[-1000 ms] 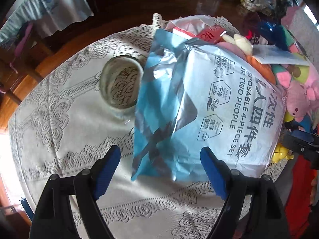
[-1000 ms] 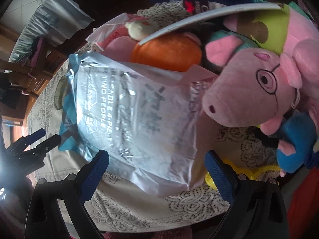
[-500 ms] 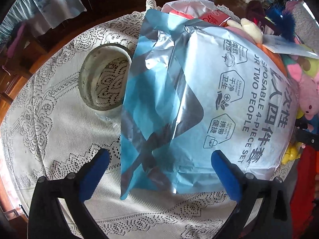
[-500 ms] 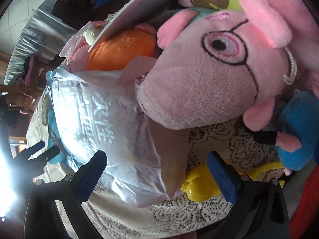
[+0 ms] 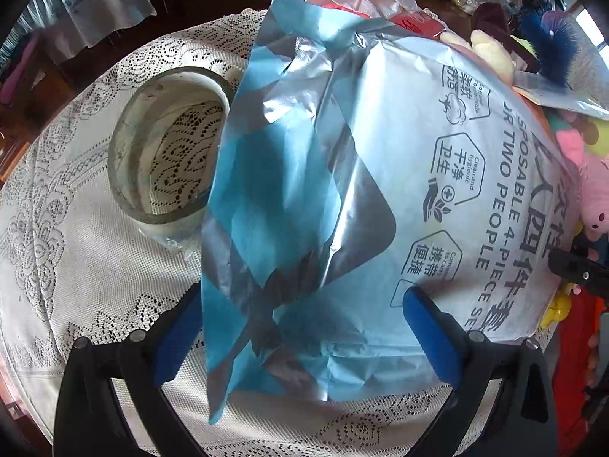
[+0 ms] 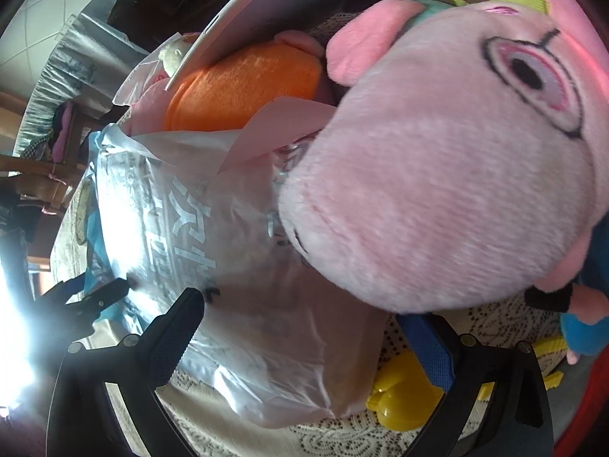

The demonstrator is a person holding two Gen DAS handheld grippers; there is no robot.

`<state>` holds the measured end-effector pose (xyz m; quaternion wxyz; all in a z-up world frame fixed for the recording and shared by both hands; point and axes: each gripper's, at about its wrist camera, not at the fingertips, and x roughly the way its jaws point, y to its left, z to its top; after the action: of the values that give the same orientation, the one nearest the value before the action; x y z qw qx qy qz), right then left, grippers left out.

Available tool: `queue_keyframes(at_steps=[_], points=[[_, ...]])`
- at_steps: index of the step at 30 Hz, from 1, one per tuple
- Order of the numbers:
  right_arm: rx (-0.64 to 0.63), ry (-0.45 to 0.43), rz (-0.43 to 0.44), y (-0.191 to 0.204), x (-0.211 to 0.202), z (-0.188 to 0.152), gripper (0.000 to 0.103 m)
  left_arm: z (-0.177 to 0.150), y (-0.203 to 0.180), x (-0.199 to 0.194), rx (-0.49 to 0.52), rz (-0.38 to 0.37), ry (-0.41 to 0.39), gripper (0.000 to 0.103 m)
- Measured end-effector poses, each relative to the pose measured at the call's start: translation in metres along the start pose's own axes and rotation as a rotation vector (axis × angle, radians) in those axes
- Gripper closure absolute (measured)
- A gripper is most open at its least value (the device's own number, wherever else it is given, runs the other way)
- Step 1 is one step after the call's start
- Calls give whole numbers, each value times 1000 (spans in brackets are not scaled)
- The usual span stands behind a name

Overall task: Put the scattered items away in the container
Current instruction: 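Close both grippers on the edge of the printed plastic package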

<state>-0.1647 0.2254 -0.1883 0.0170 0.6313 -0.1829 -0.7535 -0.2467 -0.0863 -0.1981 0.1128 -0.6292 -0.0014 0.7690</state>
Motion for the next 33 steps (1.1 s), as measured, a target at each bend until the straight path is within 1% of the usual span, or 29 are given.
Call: queue_keyframes(at_steps=[3, 7, 11, 14, 17, 20, 24, 28, 29, 30, 31, 32, 33], points=[[-2, -4, 5, 17, 11, 6, 2, 1, 8, -8, -21, -9, -30, 0], [-5, -10, 13, 39, 27, 13, 1, 6, 21, 2, -39, -6, -13, 0], [-13, -13, 18, 59, 40, 19, 0, 5, 26, 6, -50, -42, -8, 0], [-16, -12, 18, 67, 45, 18, 0, 3, 24, 2, -51, -83, -15, 0], [-16, -11, 15, 78, 50, 15, 0, 6, 19, 1, -26, -88, -26, 0], [-17, -11, 12, 92, 59, 13, 0, 10, 14, 8, 24, -89, -13, 0], [-23, -33, 2, 113, 71, 11, 0, 8, 17, 11, 91, -139, -15, 0], [2, -67, 3, 126, 77, 0, 0, 3, 13, 16, 208, -176, -16, 0], [15, -75, 9, 130, 80, -2, 3, 2, 13, 18, 223, -190, -14, 0], [29, -81, 24, 133, 82, -4, 9, 2, 16, 20, 223, -211, -5, 0], [38, -86, 36, 137, 83, -4, 12, 2, 18, 22, 222, -230, 5, 0], [43, -92, 37, 142, 85, -5, 12, 2, 20, 23, 217, -250, 18, 3], [46, -98, 33, 148, 86, -6, 13, 1, 20, 22, 220, -268, 25, 10]])
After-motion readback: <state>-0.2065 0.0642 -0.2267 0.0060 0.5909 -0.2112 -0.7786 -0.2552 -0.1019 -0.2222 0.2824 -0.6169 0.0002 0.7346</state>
